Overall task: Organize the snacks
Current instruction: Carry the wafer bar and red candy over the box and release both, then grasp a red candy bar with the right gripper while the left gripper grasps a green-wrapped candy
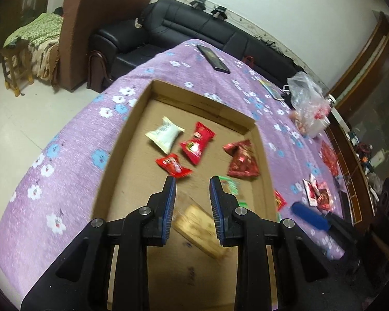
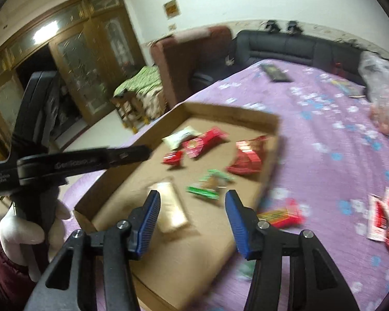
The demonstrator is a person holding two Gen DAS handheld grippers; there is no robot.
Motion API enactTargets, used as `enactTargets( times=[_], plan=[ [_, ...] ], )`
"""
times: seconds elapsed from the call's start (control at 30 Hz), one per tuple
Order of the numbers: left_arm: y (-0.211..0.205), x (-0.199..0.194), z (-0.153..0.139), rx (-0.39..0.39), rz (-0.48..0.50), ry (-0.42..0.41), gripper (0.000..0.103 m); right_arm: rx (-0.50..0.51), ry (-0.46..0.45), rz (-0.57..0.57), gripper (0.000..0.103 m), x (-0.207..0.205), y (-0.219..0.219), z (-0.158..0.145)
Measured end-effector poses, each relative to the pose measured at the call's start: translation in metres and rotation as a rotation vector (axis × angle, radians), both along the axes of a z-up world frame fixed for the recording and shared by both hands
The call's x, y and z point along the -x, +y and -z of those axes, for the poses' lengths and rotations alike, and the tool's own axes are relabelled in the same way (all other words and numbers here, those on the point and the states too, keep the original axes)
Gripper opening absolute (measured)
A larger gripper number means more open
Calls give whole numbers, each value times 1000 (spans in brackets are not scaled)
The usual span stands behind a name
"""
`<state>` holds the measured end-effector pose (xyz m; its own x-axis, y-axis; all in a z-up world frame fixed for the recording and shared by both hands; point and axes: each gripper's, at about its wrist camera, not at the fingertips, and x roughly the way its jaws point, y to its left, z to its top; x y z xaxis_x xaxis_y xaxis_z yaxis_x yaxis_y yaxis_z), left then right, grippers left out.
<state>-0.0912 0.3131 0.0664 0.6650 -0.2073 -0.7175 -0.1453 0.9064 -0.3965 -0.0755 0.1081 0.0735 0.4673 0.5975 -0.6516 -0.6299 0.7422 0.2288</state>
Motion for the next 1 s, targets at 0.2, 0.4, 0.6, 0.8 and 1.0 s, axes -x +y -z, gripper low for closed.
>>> enactTargets(
  times=[0.2,0.4,0.6,0.8,1.0],
  plan=[
    [-30,13,0,40,53,-14,25,24,47,184,55,-22,-74,14],
    [-67,14,2,24,130,12,25,30,95,218,55,-38,-81,30],
    [-82,22,-2,-1,151,12,25,64,88,218,55,-57,-50,39],
    [-89,31,-7,-15,171,4,25,172,89,161,40,-52,-39,55],
    [-102,30,-4,-4,207,4,25,203,99,172,38,-19,-82,53]
  ],
)
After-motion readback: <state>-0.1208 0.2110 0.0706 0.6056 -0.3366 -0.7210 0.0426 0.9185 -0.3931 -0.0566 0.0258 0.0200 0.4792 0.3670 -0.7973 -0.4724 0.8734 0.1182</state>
